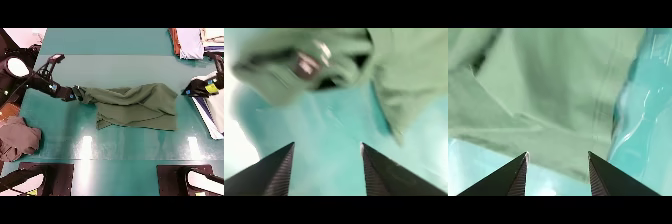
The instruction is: Fold the shirts.
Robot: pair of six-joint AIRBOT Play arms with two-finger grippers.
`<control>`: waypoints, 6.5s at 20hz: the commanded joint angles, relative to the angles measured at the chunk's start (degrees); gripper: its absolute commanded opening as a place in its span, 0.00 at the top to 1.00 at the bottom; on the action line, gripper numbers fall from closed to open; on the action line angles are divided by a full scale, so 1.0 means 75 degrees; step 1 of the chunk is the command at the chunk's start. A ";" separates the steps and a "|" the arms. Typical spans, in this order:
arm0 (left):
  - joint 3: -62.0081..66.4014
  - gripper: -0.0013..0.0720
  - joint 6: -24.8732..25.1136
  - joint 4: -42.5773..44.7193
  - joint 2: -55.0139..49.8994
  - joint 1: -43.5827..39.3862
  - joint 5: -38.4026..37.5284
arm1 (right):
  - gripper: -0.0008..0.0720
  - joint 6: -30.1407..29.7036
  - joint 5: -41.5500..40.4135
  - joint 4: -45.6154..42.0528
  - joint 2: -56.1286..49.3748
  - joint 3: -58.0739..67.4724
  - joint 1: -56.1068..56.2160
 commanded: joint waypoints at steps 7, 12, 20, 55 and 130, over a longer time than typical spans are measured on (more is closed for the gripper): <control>-0.3028 0.28 0.0154 -0.1542 0.0131 -0.1705 0.2515 | 0.39 -0.0076 -0.0813 0.0064 0.2419 -0.2623 -0.0973; -0.3209 0.29 0.0146 -0.1964 -0.0268 -0.2702 0.3797 | 0.39 -0.0076 -0.0787 0.0064 0.2731 -0.2669 -0.1061; -0.2812 0.95 -0.0070 -0.1985 -0.0548 -0.2801 0.3593 | 0.39 -0.0137 0.0087 0.0052 0.2366 -0.2678 -0.1157; 0.7918 0.95 -0.1052 0.3966 0.0353 -0.2629 -0.0210 | 0.97 -0.0519 -0.2841 0.2189 0.3063 0.2159 -0.0061; -0.2669 0.24 -0.1778 0.0382 0.1437 0.2151 0.0533 | 0.23 -0.0994 -0.0688 0.1679 0.0836 -0.2460 -0.0006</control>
